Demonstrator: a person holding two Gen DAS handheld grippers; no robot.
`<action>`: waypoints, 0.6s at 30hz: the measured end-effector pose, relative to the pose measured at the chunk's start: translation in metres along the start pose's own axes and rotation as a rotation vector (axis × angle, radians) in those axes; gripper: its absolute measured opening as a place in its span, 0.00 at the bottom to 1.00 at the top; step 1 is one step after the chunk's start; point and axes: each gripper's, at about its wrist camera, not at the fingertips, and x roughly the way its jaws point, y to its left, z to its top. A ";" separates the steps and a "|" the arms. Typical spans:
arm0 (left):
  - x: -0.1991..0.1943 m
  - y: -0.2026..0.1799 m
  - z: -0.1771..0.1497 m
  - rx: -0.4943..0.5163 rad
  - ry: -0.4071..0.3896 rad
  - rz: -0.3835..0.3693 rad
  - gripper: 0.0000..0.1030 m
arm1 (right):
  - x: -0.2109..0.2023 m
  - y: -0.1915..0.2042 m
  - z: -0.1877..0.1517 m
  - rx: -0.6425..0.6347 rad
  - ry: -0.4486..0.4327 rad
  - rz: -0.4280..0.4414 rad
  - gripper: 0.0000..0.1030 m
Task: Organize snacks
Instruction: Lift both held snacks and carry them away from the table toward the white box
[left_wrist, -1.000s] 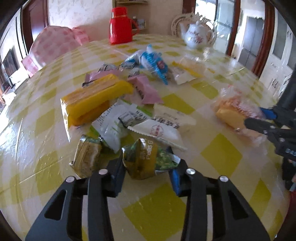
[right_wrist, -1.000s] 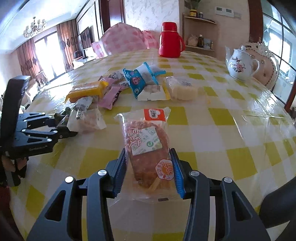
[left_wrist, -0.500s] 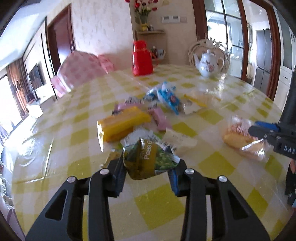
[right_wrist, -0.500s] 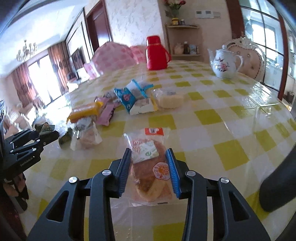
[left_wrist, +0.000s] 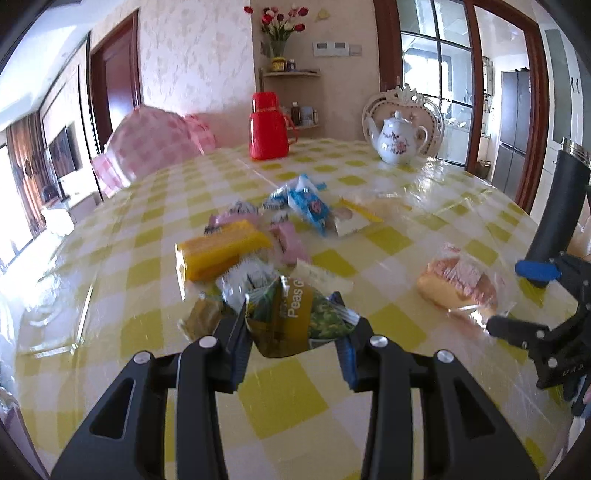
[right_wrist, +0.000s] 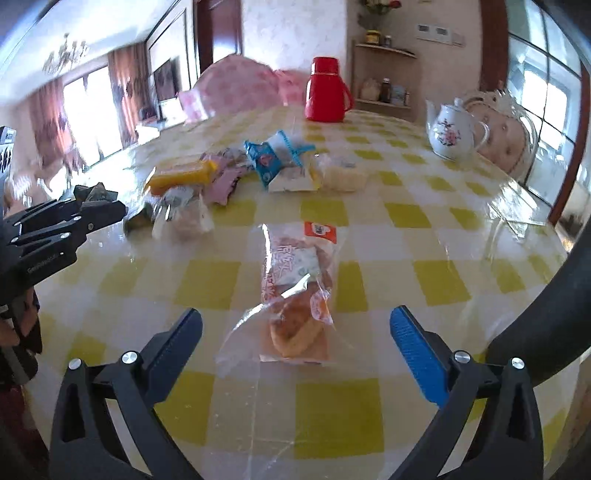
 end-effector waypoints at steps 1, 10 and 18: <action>0.001 0.001 -0.004 -0.008 0.009 -0.008 0.38 | 0.004 0.001 0.002 -0.015 0.021 -0.008 0.96; -0.007 0.001 -0.005 0.006 0.012 -0.013 0.38 | 0.064 0.009 0.020 -0.056 0.148 -0.061 0.46; -0.071 0.001 0.045 -0.015 -0.223 0.045 0.38 | -0.037 0.017 0.013 0.132 -0.282 -0.057 0.44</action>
